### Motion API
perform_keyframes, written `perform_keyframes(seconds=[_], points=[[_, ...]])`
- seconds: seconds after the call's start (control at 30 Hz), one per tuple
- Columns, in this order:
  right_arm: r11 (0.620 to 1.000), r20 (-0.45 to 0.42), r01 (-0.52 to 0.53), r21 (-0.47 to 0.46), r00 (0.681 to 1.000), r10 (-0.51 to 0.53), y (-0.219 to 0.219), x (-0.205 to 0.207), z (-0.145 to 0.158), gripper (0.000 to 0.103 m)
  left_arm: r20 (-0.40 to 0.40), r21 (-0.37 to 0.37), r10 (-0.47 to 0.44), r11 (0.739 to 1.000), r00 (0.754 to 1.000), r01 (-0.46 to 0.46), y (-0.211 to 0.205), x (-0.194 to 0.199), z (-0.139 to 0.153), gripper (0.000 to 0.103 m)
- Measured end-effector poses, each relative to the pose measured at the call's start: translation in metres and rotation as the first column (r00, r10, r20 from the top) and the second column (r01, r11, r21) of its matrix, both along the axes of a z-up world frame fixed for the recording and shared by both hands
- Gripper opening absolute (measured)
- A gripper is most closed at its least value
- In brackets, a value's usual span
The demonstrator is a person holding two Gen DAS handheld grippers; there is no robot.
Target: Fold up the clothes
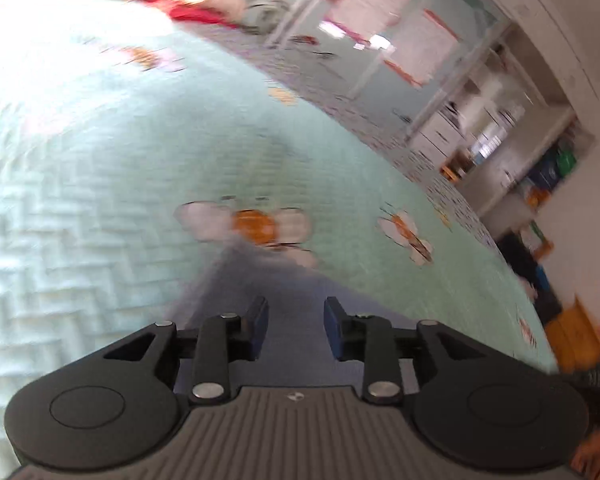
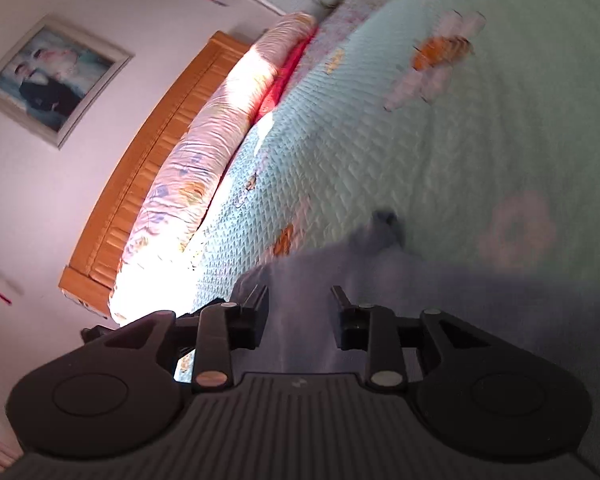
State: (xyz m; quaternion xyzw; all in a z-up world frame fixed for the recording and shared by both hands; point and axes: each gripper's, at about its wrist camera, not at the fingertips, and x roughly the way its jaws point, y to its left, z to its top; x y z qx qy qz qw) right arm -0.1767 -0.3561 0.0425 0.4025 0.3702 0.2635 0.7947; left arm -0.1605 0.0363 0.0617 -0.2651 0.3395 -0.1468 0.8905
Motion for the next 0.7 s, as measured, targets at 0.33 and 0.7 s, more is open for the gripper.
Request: perform_keyframes(seconds=[0.33,0.7], points=[[0.96,0.021,0.12,-0.254,0.993,-0.119,0.02,-0.043,-0.01,0.042,0.104,0.131,-0.123,0.985,0.987,0.109,-0.018,-0.017,0.009,0.034],[0.919,0.008,0.2,-0.339,0.978,-0.209,0.023,-0.076,-0.011,0.038,0.01,0.001,-0.026,1.0,1.0,0.026,0.001,-0.015,-0.037,0.007]])
